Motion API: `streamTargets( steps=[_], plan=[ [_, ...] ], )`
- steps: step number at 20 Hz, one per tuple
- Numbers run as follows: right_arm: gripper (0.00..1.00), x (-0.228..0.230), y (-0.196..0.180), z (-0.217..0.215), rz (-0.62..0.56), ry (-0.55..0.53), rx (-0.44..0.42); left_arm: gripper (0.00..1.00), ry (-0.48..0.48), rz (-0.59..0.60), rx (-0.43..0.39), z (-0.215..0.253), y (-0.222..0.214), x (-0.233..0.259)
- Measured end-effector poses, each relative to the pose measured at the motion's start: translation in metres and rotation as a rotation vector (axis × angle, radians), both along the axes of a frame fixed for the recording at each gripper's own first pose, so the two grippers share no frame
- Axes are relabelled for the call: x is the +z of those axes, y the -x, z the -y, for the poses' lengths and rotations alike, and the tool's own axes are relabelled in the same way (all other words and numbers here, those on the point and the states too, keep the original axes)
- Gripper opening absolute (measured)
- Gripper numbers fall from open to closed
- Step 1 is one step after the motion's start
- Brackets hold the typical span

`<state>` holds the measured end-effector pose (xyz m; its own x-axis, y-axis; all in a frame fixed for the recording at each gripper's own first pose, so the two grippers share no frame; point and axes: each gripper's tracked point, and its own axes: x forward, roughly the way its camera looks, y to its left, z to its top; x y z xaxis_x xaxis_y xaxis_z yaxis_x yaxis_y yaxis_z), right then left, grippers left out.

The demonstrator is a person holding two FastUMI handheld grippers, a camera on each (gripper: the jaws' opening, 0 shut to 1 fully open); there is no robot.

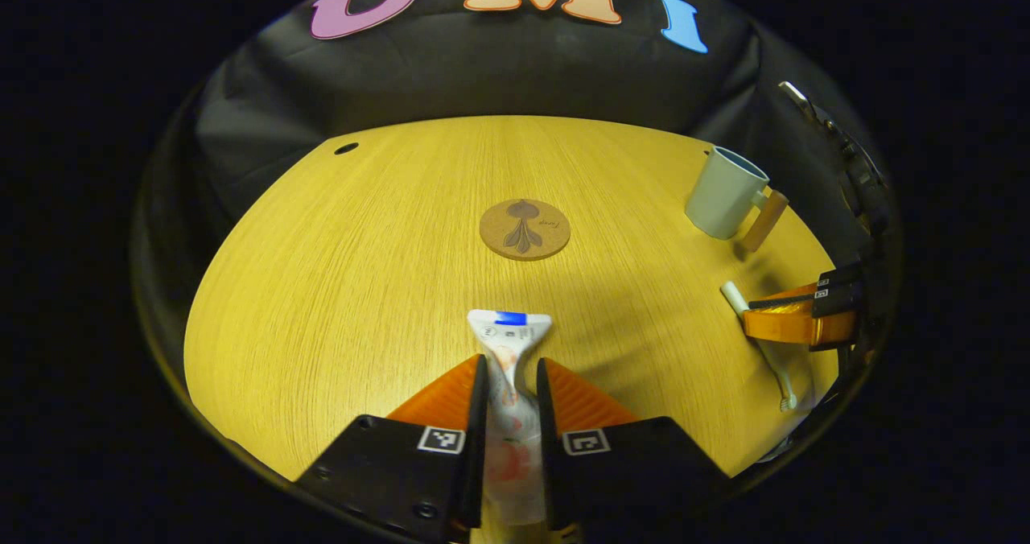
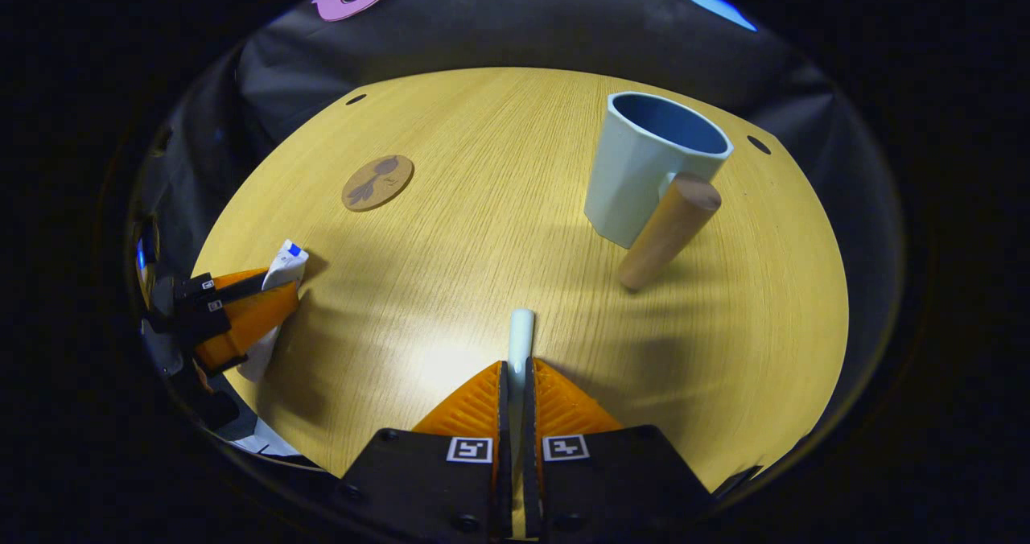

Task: Put the toothbrush and toothpaste on the desktop into the cup, then pick up the cup and place it on the coaster on the desktop.

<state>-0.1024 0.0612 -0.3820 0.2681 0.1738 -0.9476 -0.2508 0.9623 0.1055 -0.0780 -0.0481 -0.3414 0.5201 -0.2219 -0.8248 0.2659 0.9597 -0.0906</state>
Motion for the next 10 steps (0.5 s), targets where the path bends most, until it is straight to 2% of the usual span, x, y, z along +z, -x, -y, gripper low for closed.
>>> streamTargets(
  steps=[2,4,6,10],
  plan=[
    [0.08,0.000,0.000,0.000,0.006,-0.005,0.003,0.11,0.056,0.008,0.025,0.005,-0.008,0.001],
    [0.08,0.001,-0.001,-0.001,0.016,-0.014,0.000,0.01,0.104,-0.051,0.048,0.008,-0.003,0.004],
    [0.08,0.000,0.002,-0.004,0.016,-0.041,-0.004,0.00,0.146,-0.066,0.056,0.014,-0.002,0.010],
    [0.08,-0.001,0.005,-0.004,0.012,-0.062,-0.027,0.00,0.151,-0.055,0.024,0.020,0.001,0.013]
  ],
)
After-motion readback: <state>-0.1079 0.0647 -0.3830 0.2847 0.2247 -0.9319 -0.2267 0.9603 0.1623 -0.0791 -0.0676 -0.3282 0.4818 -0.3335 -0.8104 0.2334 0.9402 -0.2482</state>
